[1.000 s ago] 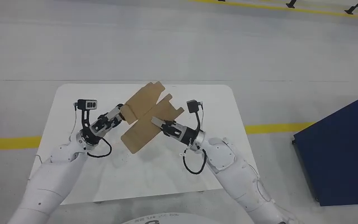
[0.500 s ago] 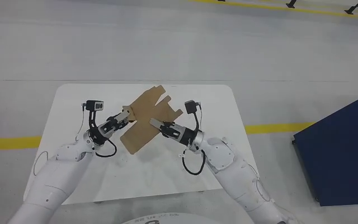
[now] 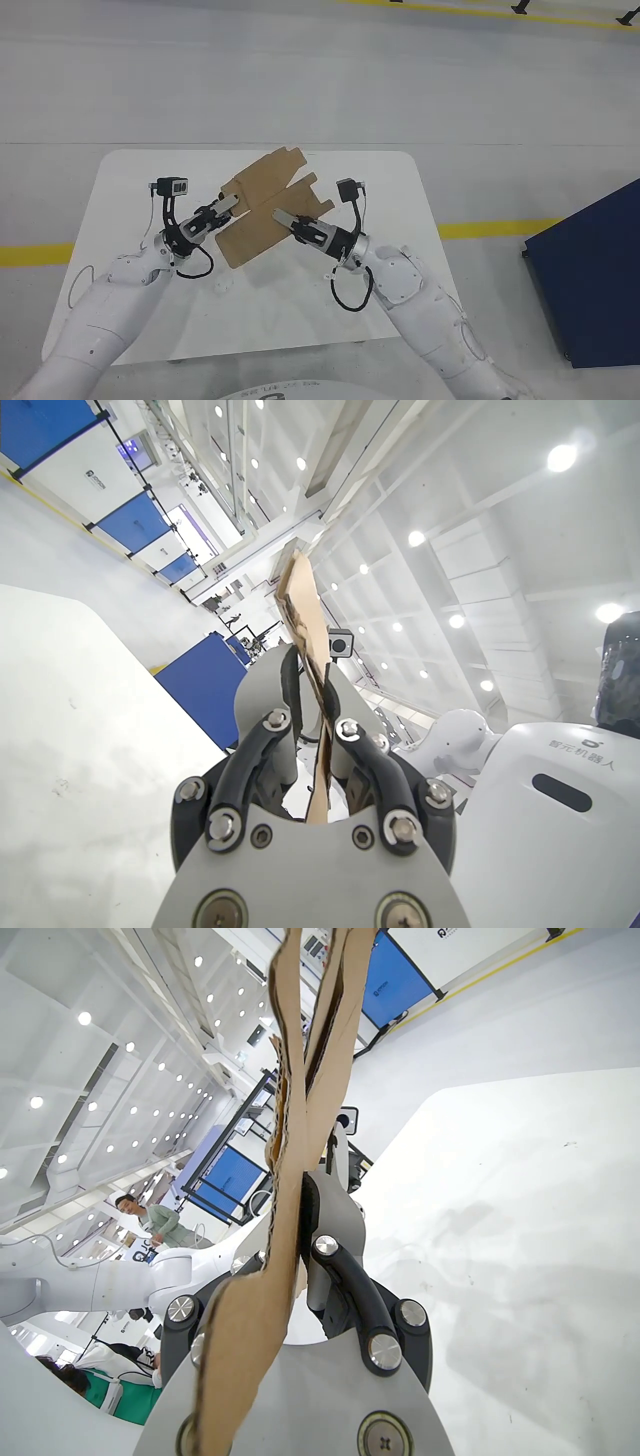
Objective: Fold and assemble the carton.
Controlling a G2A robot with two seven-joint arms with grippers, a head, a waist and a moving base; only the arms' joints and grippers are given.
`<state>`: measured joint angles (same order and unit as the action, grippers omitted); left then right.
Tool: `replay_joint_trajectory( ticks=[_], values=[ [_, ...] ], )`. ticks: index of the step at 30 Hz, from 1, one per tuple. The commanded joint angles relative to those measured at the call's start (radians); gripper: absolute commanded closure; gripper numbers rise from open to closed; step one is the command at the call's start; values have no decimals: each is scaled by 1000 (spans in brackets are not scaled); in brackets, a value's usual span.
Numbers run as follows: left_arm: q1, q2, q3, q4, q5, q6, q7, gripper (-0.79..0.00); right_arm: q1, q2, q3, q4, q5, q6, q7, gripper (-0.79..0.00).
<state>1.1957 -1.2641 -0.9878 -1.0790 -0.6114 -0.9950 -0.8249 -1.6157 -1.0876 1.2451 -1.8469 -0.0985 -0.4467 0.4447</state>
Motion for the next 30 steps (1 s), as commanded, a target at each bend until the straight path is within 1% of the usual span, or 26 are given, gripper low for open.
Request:
replay_joint_trajectory(
  ticks=[1, 2, 8, 10, 20, 25, 26, 28, 30],
  values=[
    [0, 3, 0, 4, 0, 4, -4, -105, -3, 1, 4, -2, 1, -1, 4, 0],
    [-1, 4, 0, 4, 2, 7, -7, -114, -4, 1, 4, -2, -2, 2, 6, 0],
    [-1, 8, 7, -5, 16, 8, -8, -231, -3, 0, -6, -10, -32, 25, 5, 0],
    [0, 10, 9, -10, 19, 6, -7, -240, -1, 0, -11, -11, -44, 33, 6, 0],
    [-3, 14, 24, -10, 35, 2, -2, -188, 7, -3, -25, -13, -77, 54, -1, 0],
    [-5, 17, 21, -6, 27, -3, 3, -194, 5, -2, -25, -14, -85, 54, -4, 0],
    [-5, 18, 21, -6, 28, -4, 4, -185, 5, -2, -25, -14, -86, 55, -5, 0],
    [-3, 20, 19, -7, 28, -6, 6, -120, 4, -3, -25, -15, -90, 58, -7, 0],
    [-3, 21, 19, -7, 28, -7, 7, 0, 4, -3, -26, -17, -94, 58, -9, 0]
  ],
)
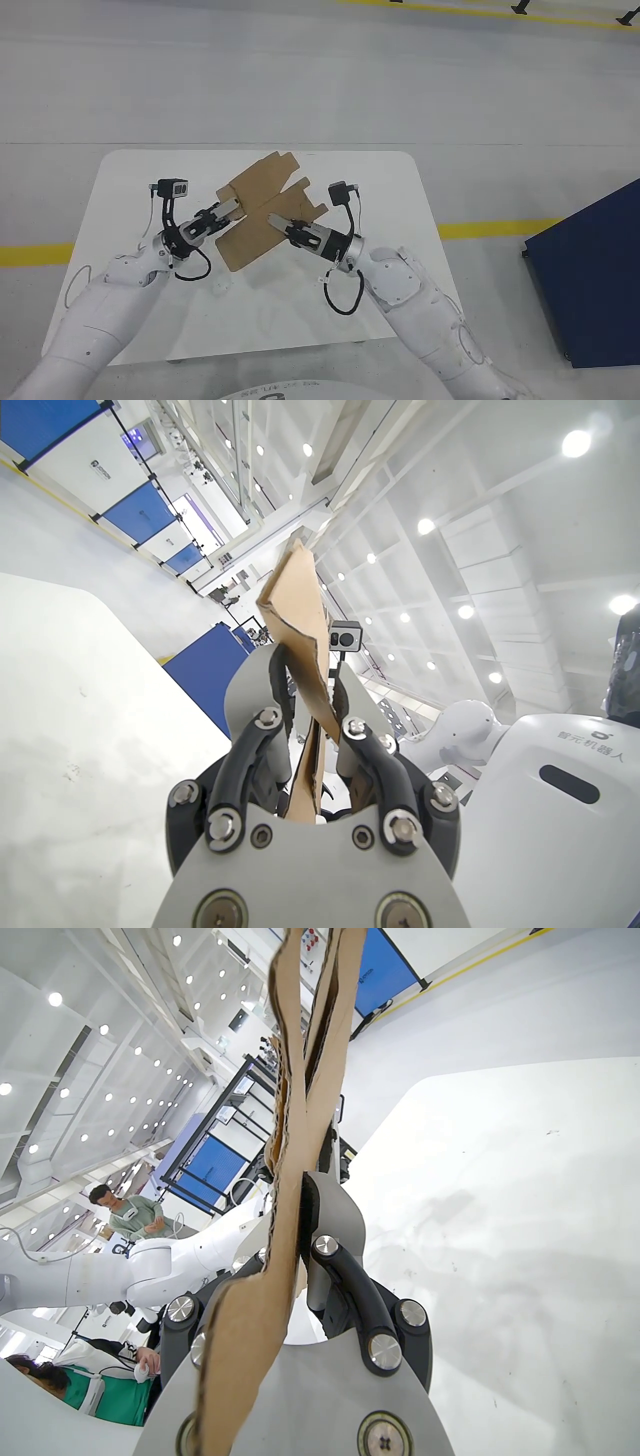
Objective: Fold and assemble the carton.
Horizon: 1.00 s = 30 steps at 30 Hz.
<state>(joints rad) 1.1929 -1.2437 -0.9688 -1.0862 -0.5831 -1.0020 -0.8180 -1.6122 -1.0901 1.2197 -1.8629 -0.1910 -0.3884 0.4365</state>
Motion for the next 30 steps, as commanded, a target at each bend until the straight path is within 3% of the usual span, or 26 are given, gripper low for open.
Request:
replay_joint_trajectory(
  ticks=[1, 11, 12, 13, 14, 24, 30],
  values=[
    [0, 1, 1, 0, 1, 0, 0, 0, -1, 0, -1, -1, -5, 0, -3, 0],
    [-10, -3, 14, 10, 13, -10, 10, 0, -6, -1, -6, -5, -24, 1, -10, 0],
    [-9, -3, 11, 6, 10, -10, 10, 0, -5, -1, -5, -4, -22, 3, -8, -132],
    [-7, -2, 7, 1, 7, -10, 10, 0, -5, -1, -4, -3, -18, 7, -9, -391],
    [-4, -1, 2, -6, 0, -10, 10, 0, -4, -1, -3, -3, -15, 12, -11, -785],
    [49, 22, -83, -96, -39, -10, 10, 0, -8, -2, 14, -3, 8, 16, -38, -785],
    [78, 21, -163, -118, 101, -10, 49, 0, -6, -4, 15, -4, 19, 30, -54, -785]
  ],
)
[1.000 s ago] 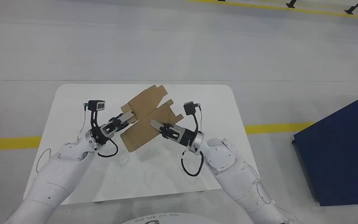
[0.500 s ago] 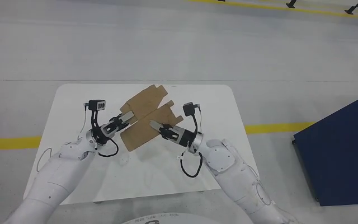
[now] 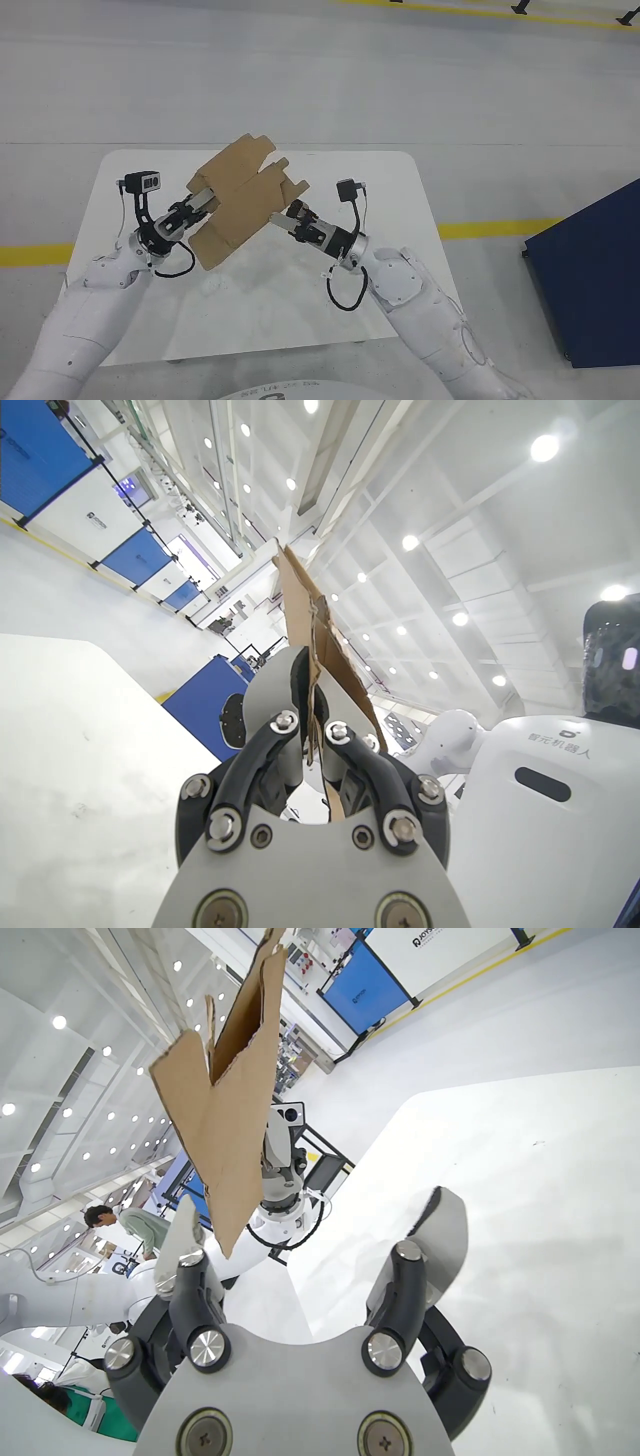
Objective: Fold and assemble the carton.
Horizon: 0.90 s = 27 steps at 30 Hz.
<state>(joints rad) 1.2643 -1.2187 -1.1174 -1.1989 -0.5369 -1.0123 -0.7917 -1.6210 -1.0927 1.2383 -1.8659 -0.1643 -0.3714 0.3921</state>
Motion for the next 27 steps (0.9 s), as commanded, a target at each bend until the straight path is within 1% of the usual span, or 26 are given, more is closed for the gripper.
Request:
replay_joint_trajectory(
  ticks=[1, 3, 6, 9, 11, 12, 13, 14, 16, 17, 18, 20, 21, 24, 27],
  values=[
    [11, -7, -23, -11, 95, 0, 45, 0, 6, -3, -10, -2, -14, 21, -17, -785],
    [18, -14, -34, -19, 163, 0, 88, 0, 11, -5, -21, -1, -25, 32, -23, -785],
    [25, -27, -49, -25, 301, 0, 183, 0, 20, -9, -38, -1, -36, 43, -33, -785],
    [21, -42, -70, -16, 527, 0, 328, 0, 28, -11, -54, 5, -35, 30, -30, -785],
    [18, -54, -80, -6, 713, 0, 462, 0, 33, -13, -61, 9, -29, 30, -28, -785],
    [16, -58, -83, 0, 779, 0, 513, 0, 35, -14, -63, 11, -27, 31, -26, -785],
    [10, -66, -91, 15, 928, 0, 623, 0, 41, -15, -67, 15, -20, 38, -25, -785],
    [7, -71, -93, 24, 1007, 7, 680, 0, 44, -16, -70, 17, -16, 44, -23, -785],
    [4, -87, -75, 40, 1222, 62, 850, 0, 56, -18, -79, 21, 0, 61, -10, -785],
    [2, -98, -50, 56, 1335, 100, 951, 0, 66, -20, -85, 25, 7, 70, 0, -785],
    [-1, -105, -28, 76, 1395, 119, 1011, 0, 74, -21, -90, 29, 12, 77, 4, -785],
    [-18, -118, 9, 124, 1459, 131, 1098, 0, 89, -24, -101, 37, 21, 87, 10, -785],
    [-27, -123, 23, 150, 1458, 115, 1130, 0, 94, -25, -105, 40, 21, 91, 11, -785],
    [-56, -133, 41, 215, 1365, 0, 1168, 0, 99, -27, -109, 45, 17, 91, 5, -785],
    [-70, -131, 29, 213, 1264, 0, 1186, 0, 88, -25, -92, 43, 29, 82, 0, -785]
  ],
)
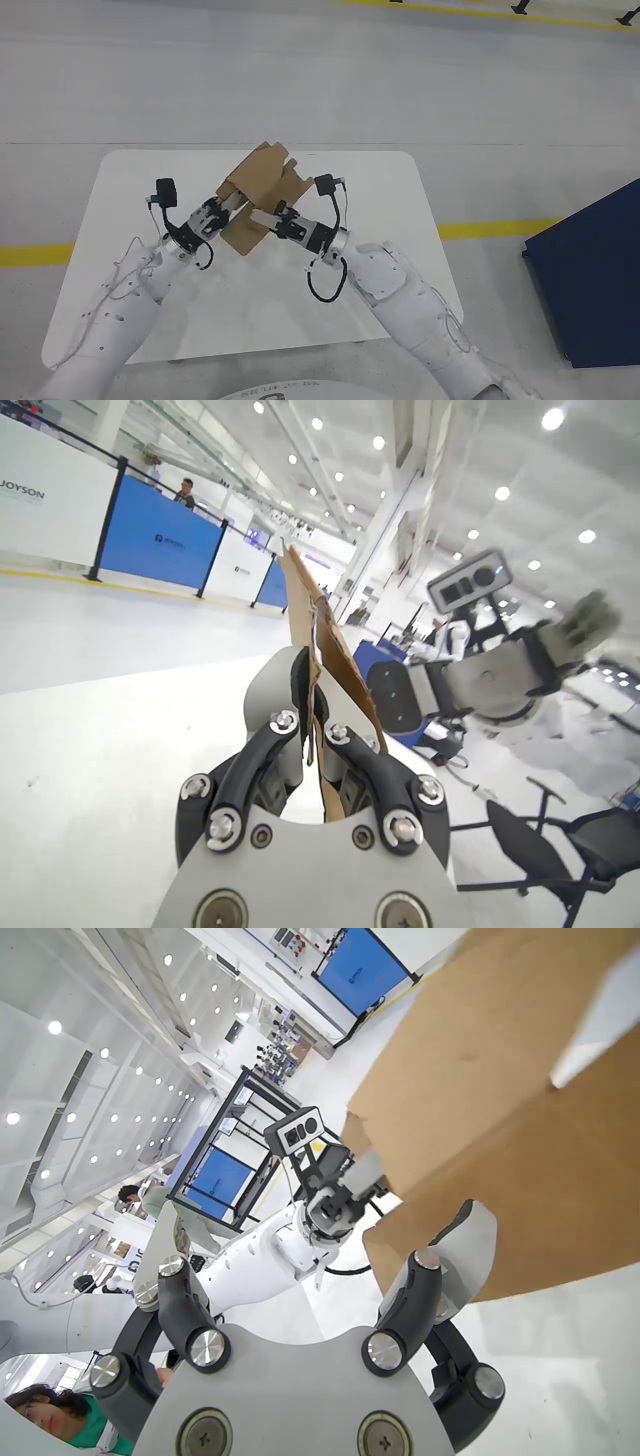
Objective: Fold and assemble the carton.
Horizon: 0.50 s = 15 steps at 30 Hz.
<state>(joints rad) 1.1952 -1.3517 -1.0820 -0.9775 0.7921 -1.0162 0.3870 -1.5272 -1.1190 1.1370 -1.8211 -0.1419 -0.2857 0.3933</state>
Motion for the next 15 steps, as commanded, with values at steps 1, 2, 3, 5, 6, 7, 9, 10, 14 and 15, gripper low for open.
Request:
replay_joint_trajectory(
  ticks=[1, 2, 3, 5, 6, 7, 9, 10, 14, 15],
  values=[
    [1, 5, -7, -18, -98, 4, -3, 0, -10, 2, 15, -3, 10, -6, 0, -785],
    [4, 9, -12, -30, -138, 4, -9, 0, -15, 3, 22, -6, 11, -8, 0, -785],
    [6, 14, -15, -42, -172, 4, -23, 0, -21, 4, 28, -9, 12, -11, 0, -785],
    [15, 24, -18, -66, -241, 4, -63, 0, -33, 6, 39, -17, 11, -18, 4, -785],
    [20, 28, -14, -78, -277, 4, -90, 0, -37, 7, 42, -19, 11, -20, 5, -785],
    [24, 32, -8, -90, -313, 4, -122, 0, -39, 7, 45, -20, 9, -16, 7, -785],
    [29, 40, 7, -103, -367, 4, -195, 0, -32, 5, 40, -20, 3, 9, -2, -785],
    [30, 42, 17, -104, -381, 4, -230, 0, -25, 3, 32, -19, -3, 22, -9, -785],
    [19, 41, 50, -82, -400, 4, -314, 0, 0, -7, -6, -11, -20, 50, -54, -785],
    [15, 40, 55, -74, -394, 7, -322, 0, 4, -9, -12, -8, -20, 48, -59, -785]
  ],
)
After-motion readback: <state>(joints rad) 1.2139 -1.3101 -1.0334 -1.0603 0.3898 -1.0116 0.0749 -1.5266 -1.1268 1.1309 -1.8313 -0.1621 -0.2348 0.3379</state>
